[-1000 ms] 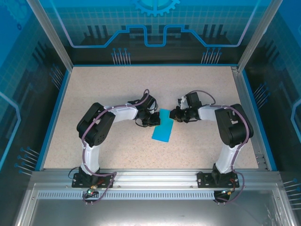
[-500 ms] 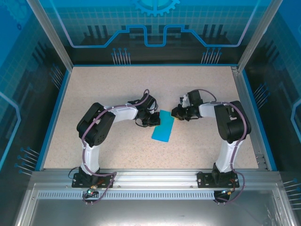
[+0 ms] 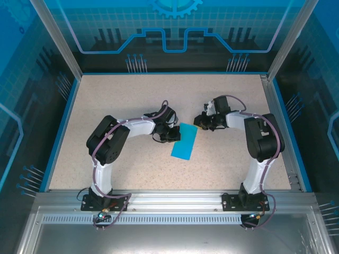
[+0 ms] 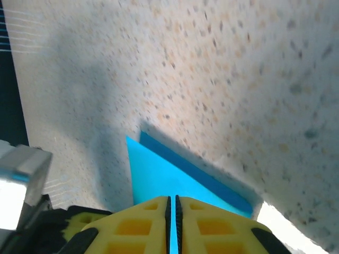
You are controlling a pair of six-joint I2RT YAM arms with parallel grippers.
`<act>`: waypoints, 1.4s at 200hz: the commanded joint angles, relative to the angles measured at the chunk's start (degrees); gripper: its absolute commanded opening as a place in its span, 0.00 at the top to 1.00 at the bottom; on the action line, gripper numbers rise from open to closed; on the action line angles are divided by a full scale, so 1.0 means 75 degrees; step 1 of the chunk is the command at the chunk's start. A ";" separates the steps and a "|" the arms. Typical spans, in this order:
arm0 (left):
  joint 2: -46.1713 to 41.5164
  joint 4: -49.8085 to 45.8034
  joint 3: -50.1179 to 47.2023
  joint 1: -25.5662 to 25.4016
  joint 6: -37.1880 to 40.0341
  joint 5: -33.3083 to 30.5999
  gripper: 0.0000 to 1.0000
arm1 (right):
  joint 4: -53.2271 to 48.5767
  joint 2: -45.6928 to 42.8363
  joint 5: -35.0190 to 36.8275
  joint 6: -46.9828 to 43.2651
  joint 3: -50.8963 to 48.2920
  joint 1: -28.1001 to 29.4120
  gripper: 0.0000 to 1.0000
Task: Fold a paper plane with a square sheet of paper (pick it up from the middle)
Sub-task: Fold the square sheet of paper in half at the center of the table.
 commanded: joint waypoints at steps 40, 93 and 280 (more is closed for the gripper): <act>0.0261 -0.0478 -0.0152 -0.0040 0.0176 -0.0128 1.00 | -0.0084 0.0543 0.0004 0.0242 -0.0135 -0.0104 0.87; 0.0204 -0.0421 -0.0182 -0.0035 0.0133 0.0062 1.00 | -0.0495 0.0980 0.0462 -0.0102 -0.0011 -0.0049 0.87; -0.1372 0.1716 -0.1698 0.0789 -0.1432 0.1401 0.58 | -0.1667 -0.3282 0.2133 -0.0051 -0.1948 0.1472 0.50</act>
